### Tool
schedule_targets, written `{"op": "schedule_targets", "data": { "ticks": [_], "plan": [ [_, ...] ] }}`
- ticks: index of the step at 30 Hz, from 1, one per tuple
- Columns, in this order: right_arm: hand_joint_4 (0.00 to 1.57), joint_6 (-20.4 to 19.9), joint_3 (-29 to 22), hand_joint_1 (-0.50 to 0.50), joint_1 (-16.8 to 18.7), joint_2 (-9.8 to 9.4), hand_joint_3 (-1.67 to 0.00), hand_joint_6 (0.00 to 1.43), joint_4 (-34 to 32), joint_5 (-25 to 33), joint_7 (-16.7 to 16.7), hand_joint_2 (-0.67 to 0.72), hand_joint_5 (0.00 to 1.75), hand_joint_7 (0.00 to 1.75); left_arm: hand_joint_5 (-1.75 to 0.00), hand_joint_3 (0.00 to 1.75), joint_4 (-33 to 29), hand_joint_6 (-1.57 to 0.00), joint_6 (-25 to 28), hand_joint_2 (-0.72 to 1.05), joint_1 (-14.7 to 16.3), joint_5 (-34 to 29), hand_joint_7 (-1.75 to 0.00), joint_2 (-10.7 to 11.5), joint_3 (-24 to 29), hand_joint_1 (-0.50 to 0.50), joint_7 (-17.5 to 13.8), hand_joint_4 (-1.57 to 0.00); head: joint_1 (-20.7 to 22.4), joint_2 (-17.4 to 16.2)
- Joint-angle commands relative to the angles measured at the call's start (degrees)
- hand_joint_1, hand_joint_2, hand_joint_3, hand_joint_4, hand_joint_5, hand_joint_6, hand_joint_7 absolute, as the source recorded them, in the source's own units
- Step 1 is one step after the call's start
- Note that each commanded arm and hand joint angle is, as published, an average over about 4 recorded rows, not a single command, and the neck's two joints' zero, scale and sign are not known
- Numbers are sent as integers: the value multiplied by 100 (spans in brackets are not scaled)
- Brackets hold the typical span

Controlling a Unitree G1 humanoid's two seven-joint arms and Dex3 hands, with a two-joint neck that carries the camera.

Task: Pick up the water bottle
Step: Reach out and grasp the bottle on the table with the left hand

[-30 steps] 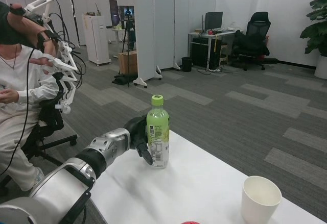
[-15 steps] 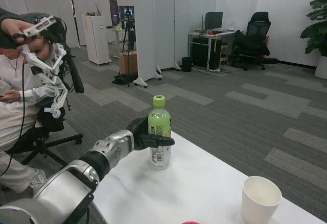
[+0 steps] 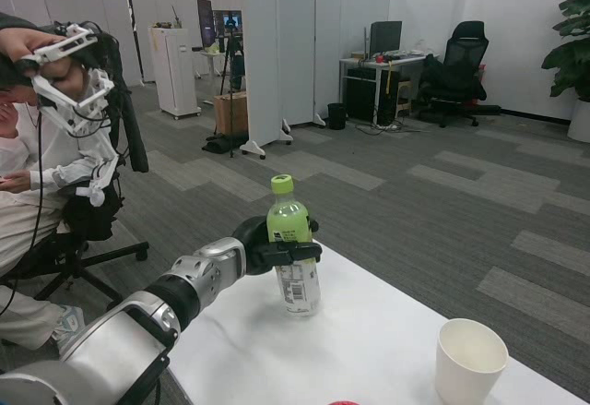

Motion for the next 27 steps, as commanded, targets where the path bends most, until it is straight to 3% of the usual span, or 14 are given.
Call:
{"op": "schedule_targets", "data": {
  "ticks": [1,6,10,18,24,27],
  "plan": [
    [0,-58,-32,-46,26,36,0,0,2,43,-23,66,0,0,-175,0,-191,-139,18,69,57,-37,-147,23,2,-7,-91,-157,-67,-13],
    [0,-58,-30,-46,26,38,0,0,6,52,-23,66,0,0,-175,4,-448,-139,121,69,57,123,-147,82,46,-2,-351,-157,-493,-154],
    [0,-58,-21,-50,26,38,0,0,2,65,-23,66,0,0,-175,0,-830,-139,302,69,57,615,-147,100,240,1,-592,-157,-1031,-337],
    [0,-54,54,-46,26,16,0,0,11,149,-19,66,0,0,-175,0,-1718,-139,592,69,62,1586,-147,122,455,0,-1014,-157,-2881,-809],
    [0,-10,168,-46,26,-37,0,0,2,263,-1,66,0,0,-175,0,-2355,-139,803,69,97,1942,-147,148,315,-1,-1194,-157,-3562,-861],
    [0,10,203,-46,26,-61,0,0,-22,263,3,66,0,0,-175,0,-2542,-139,803,69,101,1993,-147,151,205,-1,-1298,-157,-3662,-819]
  ]
}}
